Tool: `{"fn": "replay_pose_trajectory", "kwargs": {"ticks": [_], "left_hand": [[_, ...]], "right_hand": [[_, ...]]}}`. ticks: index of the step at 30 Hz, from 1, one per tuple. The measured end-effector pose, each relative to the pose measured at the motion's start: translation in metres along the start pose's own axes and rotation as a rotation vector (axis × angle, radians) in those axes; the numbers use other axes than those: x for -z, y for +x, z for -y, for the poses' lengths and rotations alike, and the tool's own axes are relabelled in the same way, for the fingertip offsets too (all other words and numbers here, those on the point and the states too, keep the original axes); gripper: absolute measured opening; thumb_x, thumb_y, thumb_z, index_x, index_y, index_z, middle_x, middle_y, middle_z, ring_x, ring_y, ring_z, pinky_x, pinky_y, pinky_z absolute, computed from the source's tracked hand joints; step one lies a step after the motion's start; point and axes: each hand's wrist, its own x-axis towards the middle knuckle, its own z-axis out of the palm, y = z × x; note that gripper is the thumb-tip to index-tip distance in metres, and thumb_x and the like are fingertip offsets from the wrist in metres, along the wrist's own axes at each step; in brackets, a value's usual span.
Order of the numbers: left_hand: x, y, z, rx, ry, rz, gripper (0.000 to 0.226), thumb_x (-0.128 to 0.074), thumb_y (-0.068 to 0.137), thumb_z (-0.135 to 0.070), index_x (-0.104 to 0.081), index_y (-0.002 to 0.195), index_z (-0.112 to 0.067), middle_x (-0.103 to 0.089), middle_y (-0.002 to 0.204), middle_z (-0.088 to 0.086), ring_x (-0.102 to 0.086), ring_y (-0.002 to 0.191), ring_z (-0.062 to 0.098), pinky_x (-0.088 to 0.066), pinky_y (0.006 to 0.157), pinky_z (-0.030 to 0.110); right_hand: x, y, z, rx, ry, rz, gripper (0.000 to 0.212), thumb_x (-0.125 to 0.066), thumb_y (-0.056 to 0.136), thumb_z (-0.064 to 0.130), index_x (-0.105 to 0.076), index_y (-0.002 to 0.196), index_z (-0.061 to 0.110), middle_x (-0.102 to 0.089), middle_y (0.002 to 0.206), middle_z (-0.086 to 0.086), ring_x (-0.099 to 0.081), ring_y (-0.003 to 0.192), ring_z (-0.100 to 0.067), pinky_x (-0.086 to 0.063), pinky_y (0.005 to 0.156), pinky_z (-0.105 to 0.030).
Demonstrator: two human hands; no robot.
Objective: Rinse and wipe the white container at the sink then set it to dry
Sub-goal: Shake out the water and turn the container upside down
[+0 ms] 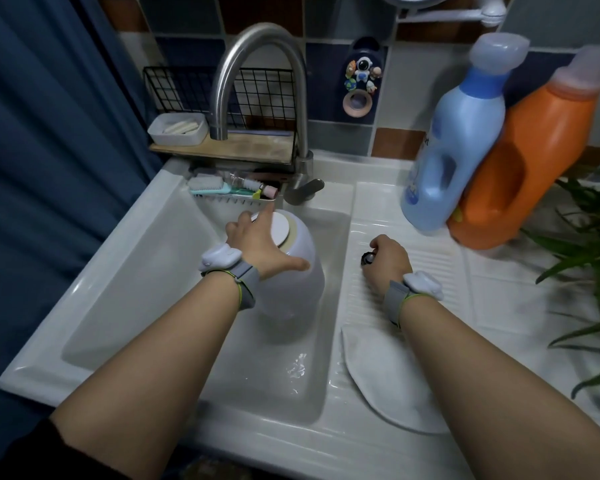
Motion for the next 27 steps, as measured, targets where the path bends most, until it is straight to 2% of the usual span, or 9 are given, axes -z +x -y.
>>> {"fn": "replay_pose_trajectory", "kwargs": {"ticks": [9,13,16,21,24,27], "left_hand": [[0.001,-0.009,-0.001,-0.022,-0.019,0.003,0.136,-0.073,0.035,-0.075,-0.015,0.153,-0.042,-0.037,0.147,0.007,-0.031,0.135,0.037,-0.041,0.102,0.045],[0.0,-0.012,0.002,-0.018,-0.005,0.01,0.136,-0.073,0.034,-0.075,-0.015,0.152,-0.042,-0.036,0.148,0.007,-0.03,0.136,0.037,-0.042,0.102,0.046],[-0.001,-0.014,0.004,-0.02,0.027,0.022,0.138,-0.073,0.033,-0.077,-0.015,0.153,-0.04,-0.036,0.149,0.007,-0.029,0.136,0.037,-0.042,0.102,0.047],[-0.01,-0.019,0.007,-0.019,0.024,0.03,0.138,-0.071,0.032,-0.079,-0.015,0.152,-0.04,-0.035,0.15,0.006,-0.029,0.136,0.036,-0.042,0.101,0.048],[-0.014,-0.021,0.008,-0.019,0.022,0.044,0.139,-0.072,0.032,-0.078,-0.015,0.153,-0.04,-0.035,0.151,0.007,-0.029,0.137,0.037,-0.042,0.103,0.047],[-0.016,-0.023,0.008,-0.006,0.015,0.057,0.14,-0.071,0.031,-0.078,-0.015,0.153,-0.04,-0.035,0.152,0.008,-0.03,0.137,0.038,-0.041,0.105,0.047]], "right_hand": [[-0.003,-0.007,-0.004,-0.038,-0.015,0.023,0.037,-0.053,0.086,0.002,-0.055,0.123,0.005,-0.061,0.121,-0.018,-0.054,0.113,-0.036,-0.043,0.083,-0.035],[0.0,-0.015,0.0,-0.024,-0.042,-0.02,0.041,-0.059,0.082,0.005,-0.054,0.123,0.008,-0.051,0.128,-0.016,-0.047,0.118,-0.035,-0.043,0.085,-0.037],[0.004,-0.025,0.014,0.088,-0.023,-0.03,0.045,-0.064,0.077,0.007,-0.057,0.121,0.01,-0.048,0.131,-0.013,-0.043,0.121,-0.032,-0.044,0.09,-0.038],[0.007,-0.043,0.04,0.261,-0.007,0.043,0.029,-0.063,0.079,0.007,-0.066,0.108,0.011,-0.054,0.123,-0.013,-0.045,0.12,-0.032,-0.043,0.097,-0.038],[0.011,-0.053,0.051,0.303,0.002,0.124,0.023,-0.062,0.081,0.01,-0.066,0.103,0.012,-0.06,0.115,-0.011,-0.055,0.109,-0.03,-0.042,0.082,-0.029],[0.019,-0.064,0.056,0.313,-0.097,0.244,0.009,-0.06,0.08,0.01,-0.064,0.086,0.016,-0.069,0.1,-0.009,-0.062,0.097,-0.03,-0.036,0.07,-0.026]]}}
